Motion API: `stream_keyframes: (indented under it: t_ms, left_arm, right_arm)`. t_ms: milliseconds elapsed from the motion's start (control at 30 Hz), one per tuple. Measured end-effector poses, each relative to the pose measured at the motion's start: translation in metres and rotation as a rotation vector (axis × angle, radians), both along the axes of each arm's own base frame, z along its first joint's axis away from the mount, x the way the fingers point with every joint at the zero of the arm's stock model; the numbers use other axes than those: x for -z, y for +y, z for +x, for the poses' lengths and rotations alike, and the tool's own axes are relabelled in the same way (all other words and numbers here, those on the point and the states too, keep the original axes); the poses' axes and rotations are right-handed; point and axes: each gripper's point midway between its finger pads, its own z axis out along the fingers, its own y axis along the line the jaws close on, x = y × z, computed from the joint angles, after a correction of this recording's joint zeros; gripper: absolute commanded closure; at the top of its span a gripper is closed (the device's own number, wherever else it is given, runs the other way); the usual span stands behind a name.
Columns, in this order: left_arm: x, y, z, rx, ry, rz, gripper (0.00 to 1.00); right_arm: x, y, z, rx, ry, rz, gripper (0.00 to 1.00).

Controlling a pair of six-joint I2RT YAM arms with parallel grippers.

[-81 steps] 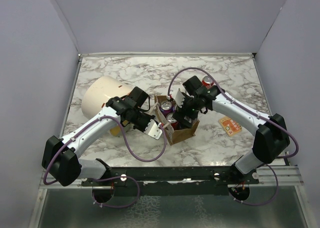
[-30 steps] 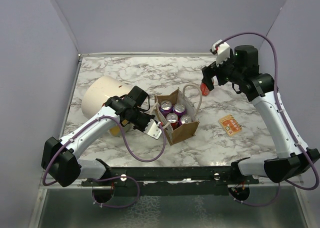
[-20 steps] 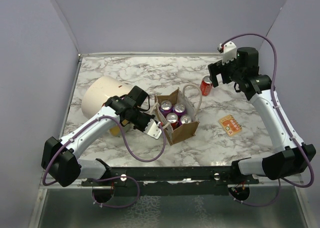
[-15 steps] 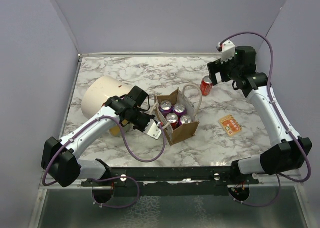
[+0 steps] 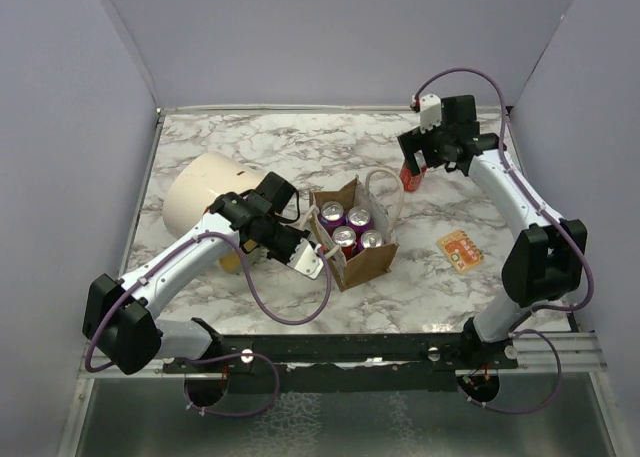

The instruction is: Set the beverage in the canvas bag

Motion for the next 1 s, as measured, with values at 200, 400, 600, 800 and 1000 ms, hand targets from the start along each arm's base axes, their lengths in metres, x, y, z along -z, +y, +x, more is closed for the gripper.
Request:
stream_keyframes:
  t_ms: [200,400,600,800,1000]
  left_arm:
    - [0.0,0.0,0.0,0.0,0.0,0.0,1.0]
    - [0.0,0.0,0.0,0.0,0.0,0.0,1.0]
    - [0.0,0.0,0.0,0.0,0.0,0.0,1.0]
    - [0.0,0.0,0.0,0.0,0.0,0.0,1.0]
    - [0.0,0.0,0.0,0.0,0.0,0.001,1.0]
  right_arm:
    - [0.019,0.001,0.011,-0.001,0.036,-0.01,0.0]
    - [0.037,-0.003,0.028,0.005,0.062,-0.014,0.0]
    - [0.051,-0.005,0.039,0.005,0.088,-0.004,0.0]
    - [0.066,-0.003,0.047,-0.019,0.123,0.031,0.0]
    - [0.083,0.003,0.045,-0.045,0.17,0.063,0.09]
